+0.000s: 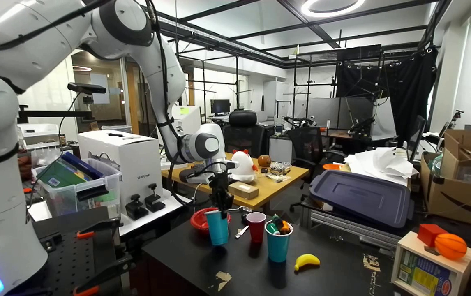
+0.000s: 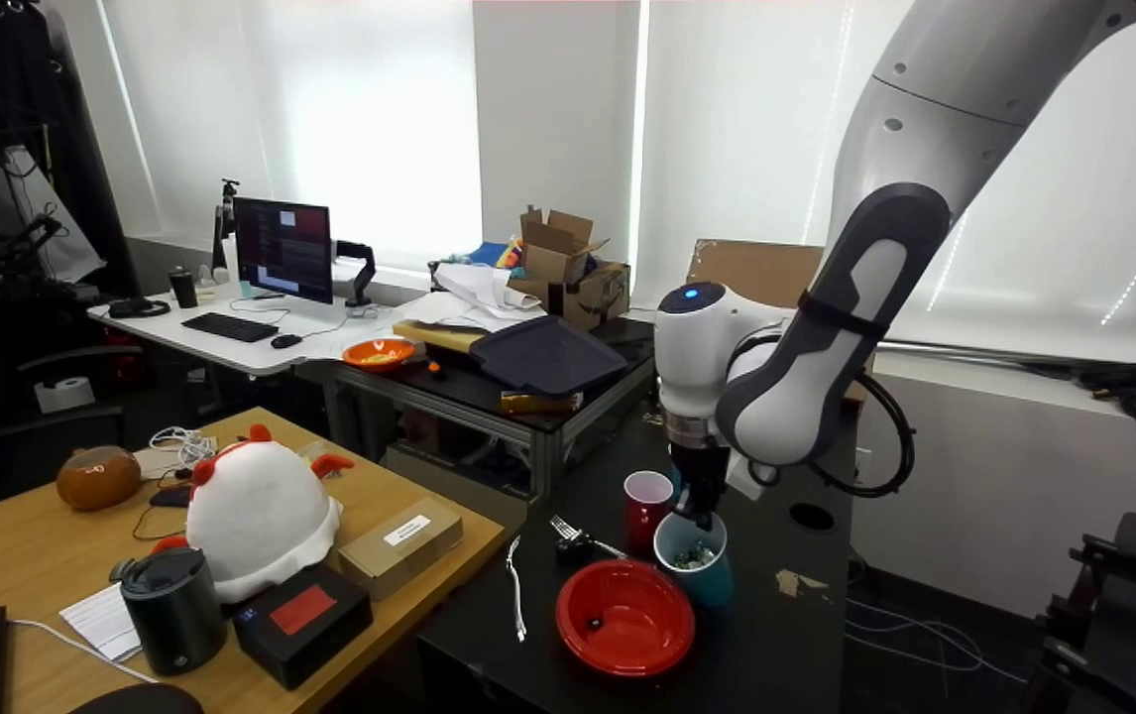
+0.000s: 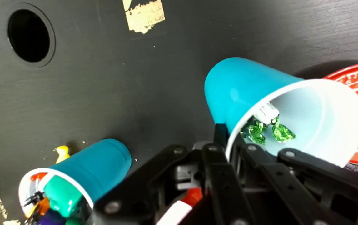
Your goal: Pick up the blue cup and pour it's contents in the bowl
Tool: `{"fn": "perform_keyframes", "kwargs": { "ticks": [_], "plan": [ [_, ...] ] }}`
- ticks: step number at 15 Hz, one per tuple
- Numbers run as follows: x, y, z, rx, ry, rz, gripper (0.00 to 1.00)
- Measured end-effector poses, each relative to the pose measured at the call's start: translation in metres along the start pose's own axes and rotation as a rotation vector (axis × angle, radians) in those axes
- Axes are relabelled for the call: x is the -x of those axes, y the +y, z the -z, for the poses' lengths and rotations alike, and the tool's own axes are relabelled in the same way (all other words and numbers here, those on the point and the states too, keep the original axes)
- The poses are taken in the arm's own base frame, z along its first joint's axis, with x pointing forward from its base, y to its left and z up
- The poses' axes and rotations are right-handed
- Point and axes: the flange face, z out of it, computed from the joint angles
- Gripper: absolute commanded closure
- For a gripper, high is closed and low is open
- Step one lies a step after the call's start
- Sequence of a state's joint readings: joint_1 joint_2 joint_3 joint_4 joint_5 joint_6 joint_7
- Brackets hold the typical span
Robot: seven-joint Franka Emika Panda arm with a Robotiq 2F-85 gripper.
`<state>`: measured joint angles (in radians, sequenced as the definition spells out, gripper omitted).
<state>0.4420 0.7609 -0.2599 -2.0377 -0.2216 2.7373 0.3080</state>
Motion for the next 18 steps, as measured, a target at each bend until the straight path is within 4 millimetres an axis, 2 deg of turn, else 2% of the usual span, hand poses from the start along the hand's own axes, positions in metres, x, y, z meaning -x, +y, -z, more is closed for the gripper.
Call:
{"fn": "perform_keyframes", "kwargs": {
  "ticks": [4,9,14,18],
  "plan": [
    [-0.006,-0.011,0.007,0.04,-0.017,0.009,0.99],
    [-0.016,-0.01,0.009,0.123,-0.029,-0.011,0.99],
    [-0.023,-0.007,0.003,0.194,-0.054,-0.04,0.99],
    [-0.023,-0.017,-0.008,0.236,-0.075,-0.049,0.99]
  ]
}}
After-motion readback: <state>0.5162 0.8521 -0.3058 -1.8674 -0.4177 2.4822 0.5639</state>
